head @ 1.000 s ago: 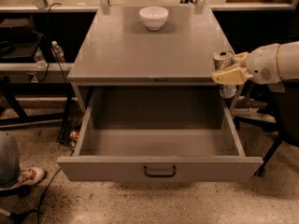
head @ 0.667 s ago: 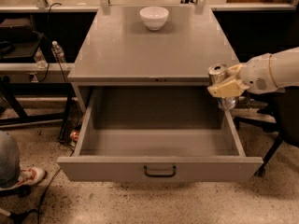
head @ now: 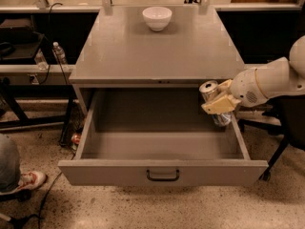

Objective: Place redbull can into top drawer

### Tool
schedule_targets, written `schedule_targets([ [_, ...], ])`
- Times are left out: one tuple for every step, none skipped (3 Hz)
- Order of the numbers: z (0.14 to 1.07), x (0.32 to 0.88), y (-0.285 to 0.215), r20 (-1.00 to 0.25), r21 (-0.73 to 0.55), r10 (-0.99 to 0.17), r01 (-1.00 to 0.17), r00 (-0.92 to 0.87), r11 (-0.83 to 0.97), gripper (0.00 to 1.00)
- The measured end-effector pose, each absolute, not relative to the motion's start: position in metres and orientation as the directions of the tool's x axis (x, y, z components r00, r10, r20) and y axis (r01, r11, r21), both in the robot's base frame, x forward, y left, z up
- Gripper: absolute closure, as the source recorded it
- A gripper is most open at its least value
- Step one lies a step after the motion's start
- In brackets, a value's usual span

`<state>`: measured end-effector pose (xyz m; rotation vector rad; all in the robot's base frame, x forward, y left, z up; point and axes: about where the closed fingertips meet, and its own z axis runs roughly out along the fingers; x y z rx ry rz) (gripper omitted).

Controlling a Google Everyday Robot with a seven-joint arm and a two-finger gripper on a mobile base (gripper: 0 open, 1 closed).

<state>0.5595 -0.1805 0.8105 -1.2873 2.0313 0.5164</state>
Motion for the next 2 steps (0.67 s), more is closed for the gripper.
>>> schedule_targets([
  [0.786, 0.563, -0.16, -0.676, 0.024, -0.664, -0.91, -0.32, 0.414, 1.0],
  [0.753, 0.568, -0.133, -0.609, 0.081, -0.703, -0.911, -0.367, 0.405, 1.0],
])
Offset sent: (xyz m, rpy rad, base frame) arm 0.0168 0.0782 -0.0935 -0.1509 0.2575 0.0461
